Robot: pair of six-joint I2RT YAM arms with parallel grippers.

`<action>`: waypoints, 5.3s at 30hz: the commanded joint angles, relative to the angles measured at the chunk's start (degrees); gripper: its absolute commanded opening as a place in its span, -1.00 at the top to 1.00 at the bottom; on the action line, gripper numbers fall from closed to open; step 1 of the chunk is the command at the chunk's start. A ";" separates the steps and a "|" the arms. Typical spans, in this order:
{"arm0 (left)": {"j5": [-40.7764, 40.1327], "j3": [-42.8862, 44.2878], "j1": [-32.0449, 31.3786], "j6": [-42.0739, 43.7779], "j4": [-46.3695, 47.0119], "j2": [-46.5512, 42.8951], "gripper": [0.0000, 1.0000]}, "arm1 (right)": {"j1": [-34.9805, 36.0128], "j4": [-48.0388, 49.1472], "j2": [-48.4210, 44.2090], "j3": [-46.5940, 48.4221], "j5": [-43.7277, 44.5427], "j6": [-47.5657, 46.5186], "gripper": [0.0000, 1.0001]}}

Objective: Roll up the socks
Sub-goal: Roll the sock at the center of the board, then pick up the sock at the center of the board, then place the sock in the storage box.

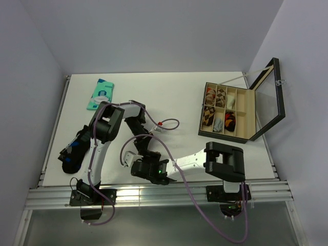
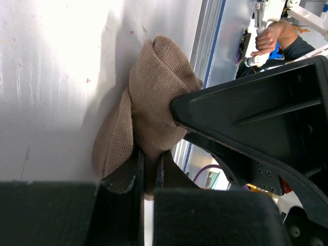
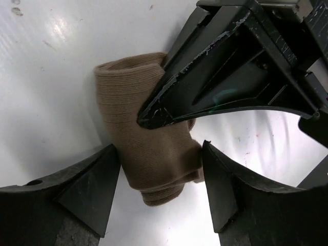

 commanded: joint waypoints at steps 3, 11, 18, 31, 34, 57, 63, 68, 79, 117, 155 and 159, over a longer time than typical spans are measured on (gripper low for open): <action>-11.20 -1.51 0.08 3.59 7.75 1.74 0.99 | -2.55 2.15 2.60 2.06 -1.36 -2.24 -0.41; -13.05 -4.23 -0.62 4.29 7.75 0.95 0.95 | -3.95 0.13 7.08 4.16 -6.19 -1.19 -0.26; -13.23 -6.43 -1.41 5.52 7.66 -1.51 0.75 | -6.06 -4.44 9.19 6.89 -11.04 0.84 0.54; -10.24 -1.34 1.13 2.80 7.84 -5.38 0.20 | -10.46 -7.52 4.11 4.35 -17.10 8.39 1.00; -10.32 -0.55 2.10 2.36 7.75 -6.08 0.19 | -11.95 -8.04 2.78 3.47 -18.16 9.54 1.00; -6.55 8.33 18.52 -2.38 8.19 -14.07 0.21 | -20.38 -7.61 -1.69 -0.23 -22.99 18.32 1.00; -4.61 5.09 22.76 -10.81 16.09 -20.84 0.30 | -25.39 -8.83 -5.12 0.21 -22.03 23.68 1.00; -3.21 -2.12 22.76 -14.69 21.72 -29.45 0.33 | -29.00 -11.82 -9.25 2.58 -19.57 28.08 1.00; -2.85 -7.40 22.76 -13.81 22.16 -40.00 0.33 | -37.17 -21.84 -17.87 11.46 -15.53 29.40 1.00; 8.74 -4.94 22.76 3.41 14.43 -40.89 0.29 | -79.72 -21.07 -25.18 2.68 16.56 17.19 1.00; 10.07 -2.04 22.76 6.76 11.00 -35.35 0.29 | -90.52 -28.87 -3.81 9.70 -25.25 20.78 1.00; 10.24 -1.51 22.76 6.23 10.74 -35.52 0.29 | -92.90 -30.11 -3.02 10.23 -32.56 22.28 1.00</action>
